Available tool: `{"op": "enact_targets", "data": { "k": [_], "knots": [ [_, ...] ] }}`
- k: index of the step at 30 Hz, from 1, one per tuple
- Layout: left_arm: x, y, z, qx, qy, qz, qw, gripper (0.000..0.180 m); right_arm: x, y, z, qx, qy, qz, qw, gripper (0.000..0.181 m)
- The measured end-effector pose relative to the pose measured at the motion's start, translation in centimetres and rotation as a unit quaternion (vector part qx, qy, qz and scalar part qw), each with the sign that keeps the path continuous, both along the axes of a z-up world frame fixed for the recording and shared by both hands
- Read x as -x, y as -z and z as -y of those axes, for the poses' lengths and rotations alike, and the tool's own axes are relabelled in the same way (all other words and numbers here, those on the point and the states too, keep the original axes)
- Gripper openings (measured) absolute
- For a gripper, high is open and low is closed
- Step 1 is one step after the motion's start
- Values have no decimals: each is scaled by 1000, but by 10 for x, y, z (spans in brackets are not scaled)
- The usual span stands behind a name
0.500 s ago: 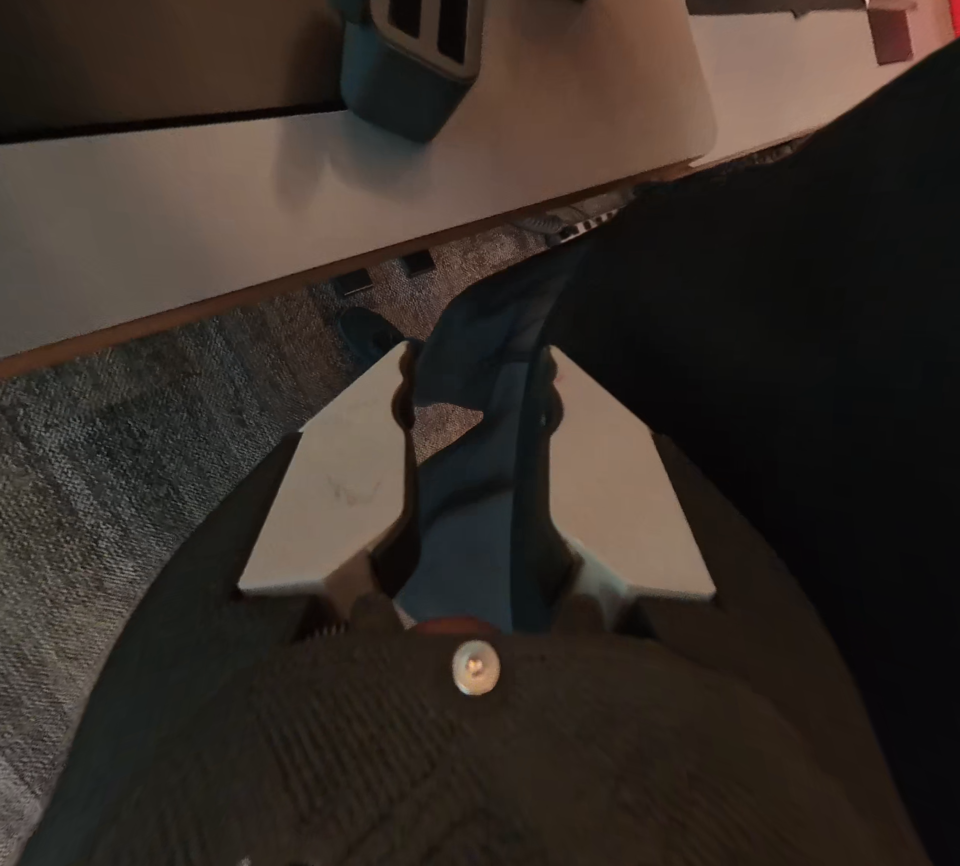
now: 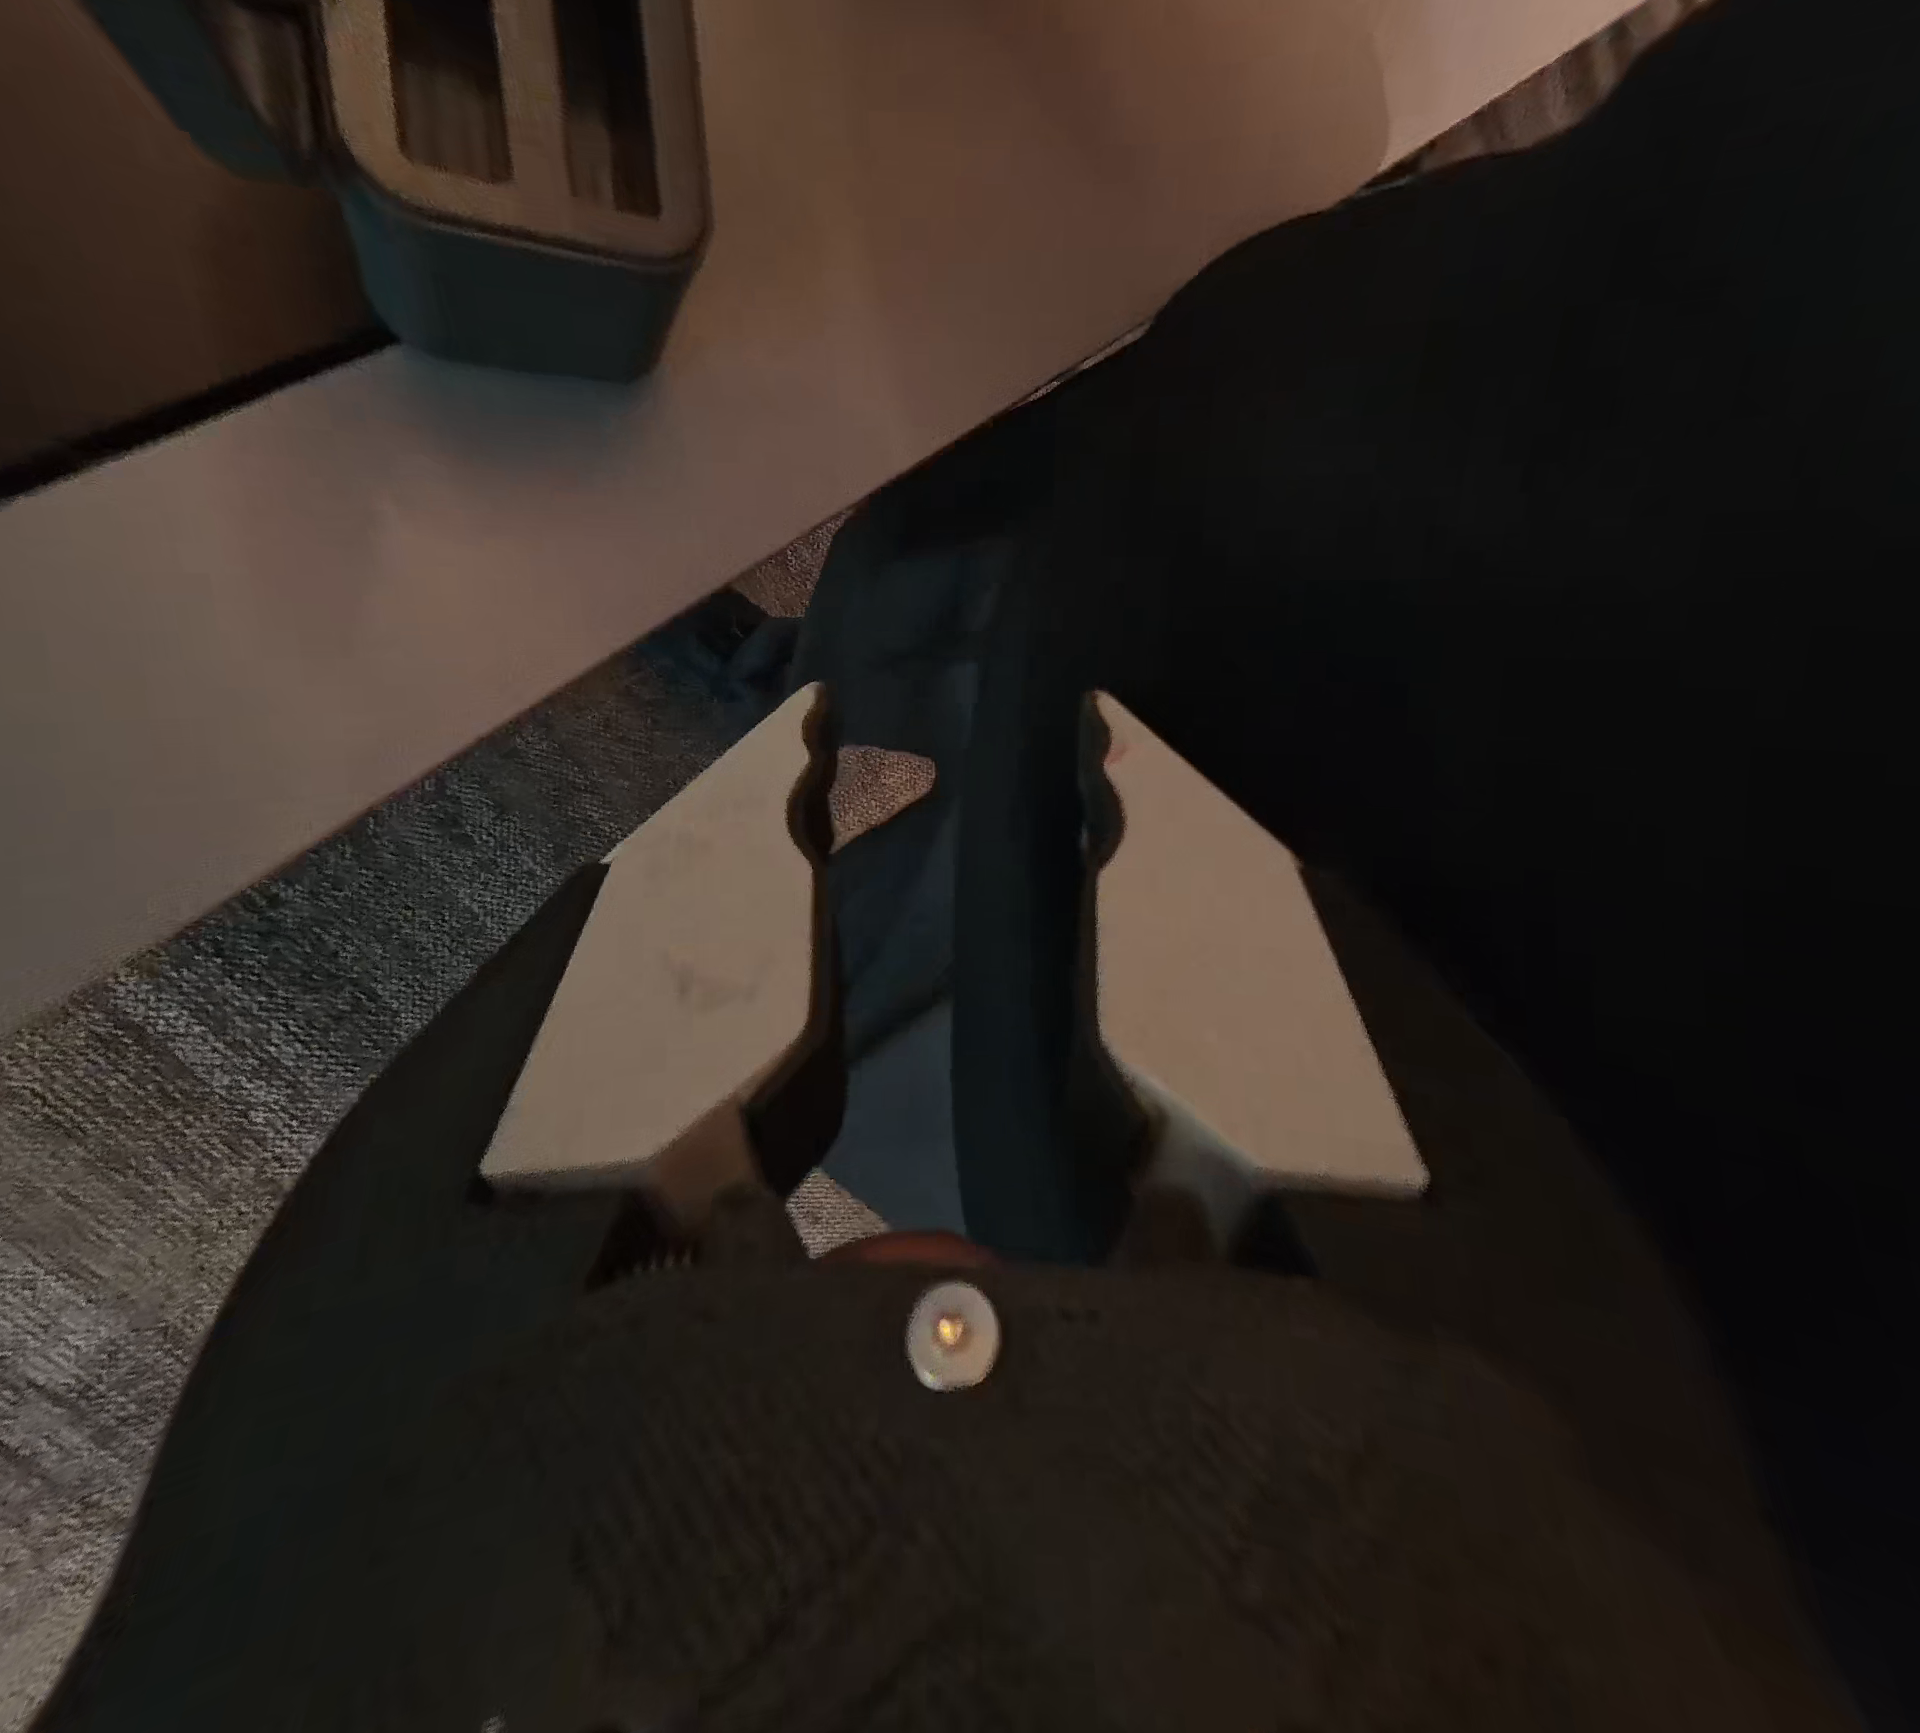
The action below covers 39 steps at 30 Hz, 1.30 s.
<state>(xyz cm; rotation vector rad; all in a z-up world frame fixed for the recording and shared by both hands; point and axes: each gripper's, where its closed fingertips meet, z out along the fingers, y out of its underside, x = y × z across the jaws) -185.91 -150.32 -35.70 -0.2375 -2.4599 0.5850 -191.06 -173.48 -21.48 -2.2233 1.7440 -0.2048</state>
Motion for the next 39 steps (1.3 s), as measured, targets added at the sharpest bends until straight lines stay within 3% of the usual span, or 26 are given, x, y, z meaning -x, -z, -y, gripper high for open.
{"op": "enact_targets", "data": {
  "k": [14,30,39],
  "knots": [
    [-27,11,-12,5,0,-15,1000,42,24,54,-31,63,-11,-66,996,62],
    [-23,15,-24,7,-19,-22,1000,42,18,60,-37,76,-72,-67,992,66],
    [-28,15,-24,5,-31,-25,999,41,9,-6,10,38,14,53,998,71]
  ]
}}
